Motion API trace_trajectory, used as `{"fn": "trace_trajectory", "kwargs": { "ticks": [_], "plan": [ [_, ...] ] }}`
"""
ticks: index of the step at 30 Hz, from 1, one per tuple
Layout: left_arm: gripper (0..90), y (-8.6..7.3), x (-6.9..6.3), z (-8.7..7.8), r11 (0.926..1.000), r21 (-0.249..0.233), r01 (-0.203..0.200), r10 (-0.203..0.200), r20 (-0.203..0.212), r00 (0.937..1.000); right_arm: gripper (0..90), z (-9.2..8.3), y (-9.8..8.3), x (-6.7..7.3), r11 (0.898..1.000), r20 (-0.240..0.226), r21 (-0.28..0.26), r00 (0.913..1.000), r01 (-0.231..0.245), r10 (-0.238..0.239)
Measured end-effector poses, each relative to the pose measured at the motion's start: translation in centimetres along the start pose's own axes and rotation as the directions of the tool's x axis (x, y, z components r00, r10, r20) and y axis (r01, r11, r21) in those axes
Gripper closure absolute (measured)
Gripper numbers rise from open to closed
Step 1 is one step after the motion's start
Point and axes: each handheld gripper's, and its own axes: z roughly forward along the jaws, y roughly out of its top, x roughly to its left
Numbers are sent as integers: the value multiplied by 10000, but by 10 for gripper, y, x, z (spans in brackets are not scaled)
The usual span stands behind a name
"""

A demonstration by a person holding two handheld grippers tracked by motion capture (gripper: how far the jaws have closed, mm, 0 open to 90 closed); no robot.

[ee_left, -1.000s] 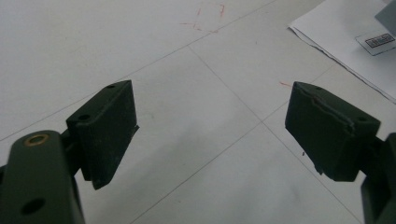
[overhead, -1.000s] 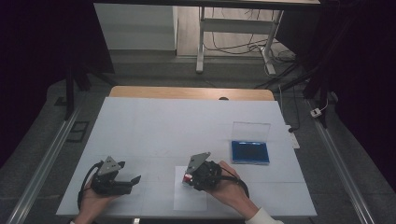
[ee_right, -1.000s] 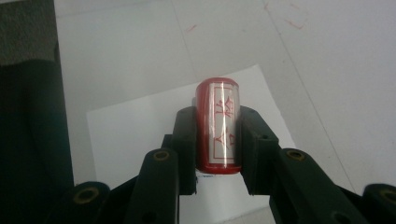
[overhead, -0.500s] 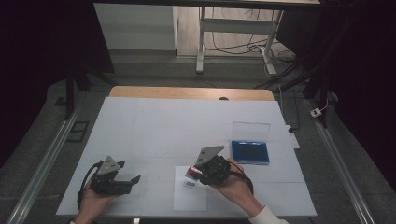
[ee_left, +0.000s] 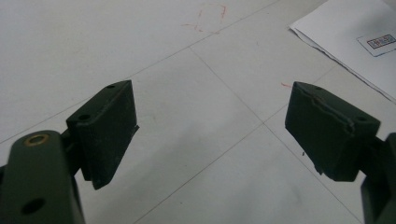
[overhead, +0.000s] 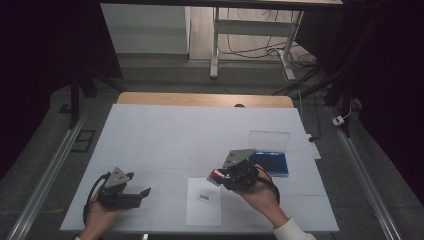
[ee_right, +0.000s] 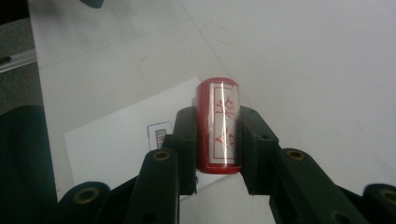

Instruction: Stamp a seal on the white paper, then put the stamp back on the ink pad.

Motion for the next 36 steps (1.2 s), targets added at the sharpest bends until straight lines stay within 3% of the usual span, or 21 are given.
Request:
{"fn": "trace_trajectory", "kwargs": {
  "ticks": [16,23,28,36],
  "plan": [
    [172,0,0,0,10000,10,-24,24,-16,10000,696,-23,-6,-19,9991,749,-233,9965,-364,381],
    [172,1,0,1,10000,9,-23,23,-17,10000,695,-36,-15,-36,9952,1067,-513,9903,-839,890],
    [172,1,0,1,10000,19,-49,49,14,10000,695,-45,-24,-49,9919,1451,-450,9816,-1185,1239],
    [172,1,1,1,10000,18,-21,21,-12,10000,695,-61,-46,-77,9810,2252,-337,9549,-1909,1936]
  ]
}}
